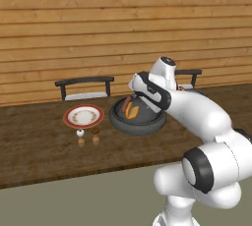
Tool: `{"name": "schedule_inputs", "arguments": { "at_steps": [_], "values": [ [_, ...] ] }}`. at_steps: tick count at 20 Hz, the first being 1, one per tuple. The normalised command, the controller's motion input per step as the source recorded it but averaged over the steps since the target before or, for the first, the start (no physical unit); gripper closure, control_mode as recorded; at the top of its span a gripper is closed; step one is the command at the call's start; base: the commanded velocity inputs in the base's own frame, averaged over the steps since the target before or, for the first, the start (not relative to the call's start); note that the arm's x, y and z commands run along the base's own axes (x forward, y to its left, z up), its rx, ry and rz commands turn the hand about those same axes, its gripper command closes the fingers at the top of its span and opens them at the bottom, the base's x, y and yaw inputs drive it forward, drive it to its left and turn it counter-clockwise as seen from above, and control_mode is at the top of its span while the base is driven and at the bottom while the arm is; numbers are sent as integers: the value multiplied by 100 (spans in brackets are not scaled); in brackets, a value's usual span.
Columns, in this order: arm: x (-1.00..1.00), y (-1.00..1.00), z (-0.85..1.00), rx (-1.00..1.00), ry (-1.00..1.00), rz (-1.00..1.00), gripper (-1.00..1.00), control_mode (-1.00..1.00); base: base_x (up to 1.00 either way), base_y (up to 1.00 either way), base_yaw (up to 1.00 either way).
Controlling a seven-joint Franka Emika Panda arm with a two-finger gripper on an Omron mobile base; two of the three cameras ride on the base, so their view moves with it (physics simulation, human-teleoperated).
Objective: Place one bun and one sausage from the bowl on each plate.
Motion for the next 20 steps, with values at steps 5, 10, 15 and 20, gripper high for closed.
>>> {"name": "schedule_inputs", "arguments": {
  "at_steps": [5,10,15,20],
  "values": [
    [0,1,-21,0,0,5,-100,-100,0,0,0],
    [0,0,-33,0,0,6,-100,-100,0,0,0],
    [23,2,-18,0,-9,0,-100,-100,0,0,0],
    [35,0,-16,10,-13,0,-100,-100,0,0,0]
  ]
}}
